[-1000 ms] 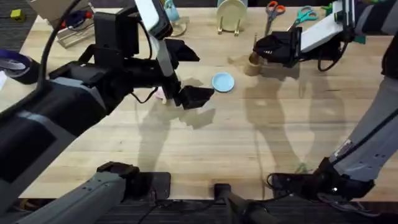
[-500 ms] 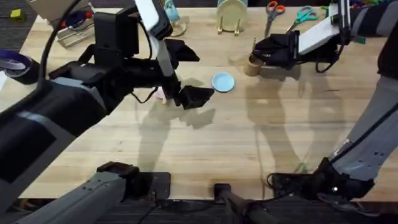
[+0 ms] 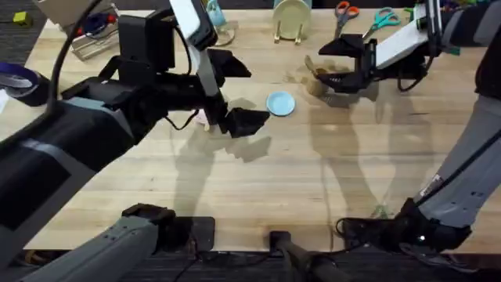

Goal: Pick up a utensil and set it on the pink plate, then put the other utensil in the container.

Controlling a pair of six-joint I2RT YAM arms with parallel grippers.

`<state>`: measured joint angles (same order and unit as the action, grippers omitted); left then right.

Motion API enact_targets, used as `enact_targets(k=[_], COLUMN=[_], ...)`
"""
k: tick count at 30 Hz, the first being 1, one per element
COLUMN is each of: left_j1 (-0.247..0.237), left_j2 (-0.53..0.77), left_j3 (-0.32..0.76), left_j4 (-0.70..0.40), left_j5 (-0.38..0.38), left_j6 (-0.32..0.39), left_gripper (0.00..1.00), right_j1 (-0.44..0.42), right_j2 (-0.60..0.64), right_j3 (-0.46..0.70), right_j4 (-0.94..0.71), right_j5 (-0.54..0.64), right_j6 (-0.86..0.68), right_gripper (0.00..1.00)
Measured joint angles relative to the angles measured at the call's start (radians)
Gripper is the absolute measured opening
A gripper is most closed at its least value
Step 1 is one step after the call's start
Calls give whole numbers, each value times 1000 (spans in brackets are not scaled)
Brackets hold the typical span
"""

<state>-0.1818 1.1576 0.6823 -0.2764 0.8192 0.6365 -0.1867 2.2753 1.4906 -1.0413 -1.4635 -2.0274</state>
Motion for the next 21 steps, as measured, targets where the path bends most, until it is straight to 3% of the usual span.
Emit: enact_targets(k=[9,19,21], left_j1=[0,0,0], left_j2=[0,0,0], left_j3=[0,0,0], left_j4=[0,0,0], left_j5=[0,0,0], left_j6=[0,0,0], left_gripper=[993,993,993], right_j1=[0,2,3], right_j2=[-13,-47,-54], right_j3=[42,311,383], right_j4=[-170,-576,-576], right_j5=[5,80,122], right_j6=[-4,12,41], right_gripper=[922,993,993])
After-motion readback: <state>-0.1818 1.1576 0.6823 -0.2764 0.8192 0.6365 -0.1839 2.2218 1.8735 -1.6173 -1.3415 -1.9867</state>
